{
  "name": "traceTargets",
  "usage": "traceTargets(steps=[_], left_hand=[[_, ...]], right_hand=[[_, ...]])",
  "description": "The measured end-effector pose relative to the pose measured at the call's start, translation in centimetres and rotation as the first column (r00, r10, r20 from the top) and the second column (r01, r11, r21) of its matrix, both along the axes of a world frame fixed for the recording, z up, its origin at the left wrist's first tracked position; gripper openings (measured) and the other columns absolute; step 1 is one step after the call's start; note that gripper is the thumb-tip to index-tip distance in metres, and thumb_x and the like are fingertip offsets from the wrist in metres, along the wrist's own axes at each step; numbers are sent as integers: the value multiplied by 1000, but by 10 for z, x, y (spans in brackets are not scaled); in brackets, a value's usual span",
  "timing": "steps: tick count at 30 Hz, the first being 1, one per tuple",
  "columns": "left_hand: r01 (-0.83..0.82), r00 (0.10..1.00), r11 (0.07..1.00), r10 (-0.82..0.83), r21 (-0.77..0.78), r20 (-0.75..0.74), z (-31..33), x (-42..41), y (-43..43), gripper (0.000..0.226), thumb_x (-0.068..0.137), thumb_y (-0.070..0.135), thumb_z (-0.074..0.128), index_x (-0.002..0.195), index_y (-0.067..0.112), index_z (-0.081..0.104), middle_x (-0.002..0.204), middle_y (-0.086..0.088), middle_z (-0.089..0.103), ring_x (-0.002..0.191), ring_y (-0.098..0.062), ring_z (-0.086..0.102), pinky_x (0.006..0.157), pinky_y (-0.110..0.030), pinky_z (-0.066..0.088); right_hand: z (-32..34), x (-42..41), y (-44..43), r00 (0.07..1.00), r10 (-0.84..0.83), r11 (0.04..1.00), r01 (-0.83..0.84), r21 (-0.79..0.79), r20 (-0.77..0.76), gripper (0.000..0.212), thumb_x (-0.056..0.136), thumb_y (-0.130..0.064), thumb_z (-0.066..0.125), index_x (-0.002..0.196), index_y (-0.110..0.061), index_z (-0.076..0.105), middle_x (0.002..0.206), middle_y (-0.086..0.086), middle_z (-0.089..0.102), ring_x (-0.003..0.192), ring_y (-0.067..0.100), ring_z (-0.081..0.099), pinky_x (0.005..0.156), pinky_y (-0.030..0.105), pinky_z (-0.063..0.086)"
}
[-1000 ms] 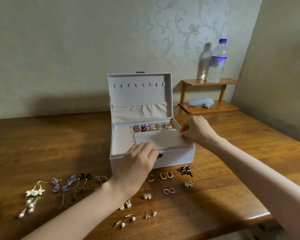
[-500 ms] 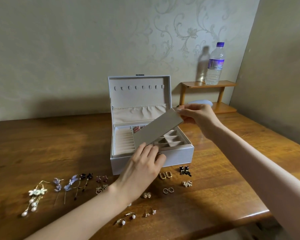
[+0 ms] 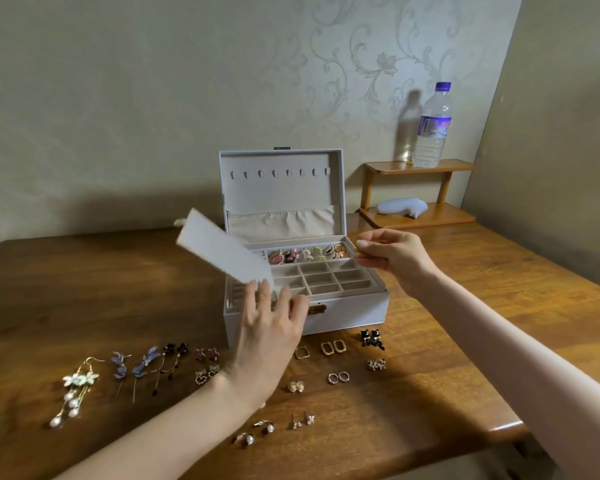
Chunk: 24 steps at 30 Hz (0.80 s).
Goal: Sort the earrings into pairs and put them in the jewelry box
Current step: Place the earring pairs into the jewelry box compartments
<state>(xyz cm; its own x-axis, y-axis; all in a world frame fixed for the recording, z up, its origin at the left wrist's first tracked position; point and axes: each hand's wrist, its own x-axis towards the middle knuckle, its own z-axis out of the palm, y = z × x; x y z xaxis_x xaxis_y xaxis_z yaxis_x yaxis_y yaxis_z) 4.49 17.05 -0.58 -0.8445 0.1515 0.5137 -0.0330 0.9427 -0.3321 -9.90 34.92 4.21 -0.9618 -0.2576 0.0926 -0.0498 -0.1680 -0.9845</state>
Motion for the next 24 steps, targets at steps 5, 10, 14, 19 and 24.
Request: traceTargets(steps=[5, 10, 14, 19, 24], left_hand=[[139, 990, 985, -138, 99, -19, 6, -1, -13, 51, 51, 8, 88, 95, 6, 60, 72, -11, 69, 62, -27, 66, 62, -37, 52], [193, 981, 827, -177, 527, -82, 45, -30, -30, 13, 81, 16, 69, 92, 17, 62, 87, 5, 59, 79, -14, 56, 66, -24, 38], [21, 987, 685, -132, 728, 96, 61, -81, -52, 5, 85, 19, 65, 88, 22, 67, 88, 1, 65, 85, -17, 60, 69, -28, 44], [-117, 962, 700, -97, 705, 256, 52, -111, -54, 9, 83, 24, 69, 84, 26, 60, 99, -4, 66, 89, -22, 61, 74, -31, 50], [-138, 952, 717, -95, 684, 291, 45, -117, -51, 6, 86, 21, 65, 86, 27, 64, 104, -3, 65, 92, -22, 60, 79, -36, 53]], right_hand=[[0, 3, -20, 995, 79, 978, -66, 196, -55, 7, 77, 4, 69, 81, 1, 65, 74, 12, 66, 60, 17, 66, 59, 27, 58], [3, 1, -48, 974, 98, 899, 1, 437, -204, 9, 71, 0, 75, 73, -7, 70, 73, 15, 69, 61, 17, 63, 61, 24, 56], [6, -3, -66, 969, 106, 865, 21, 501, -223, 6, 75, 3, 73, 78, -3, 71, 74, 20, 69, 55, 17, 63, 59, 24, 58], [9, -6, -76, 973, 101, 845, 26, 534, -206, 6, 76, 6, 70, 77, 0, 69, 71, 20, 68, 55, 20, 64, 63, 33, 58], [9, -11, -74, 974, 113, 824, 17, 566, -195, 6, 77, 1, 71, 82, 3, 69, 77, 23, 69, 58, 21, 64, 58, 28, 58]])
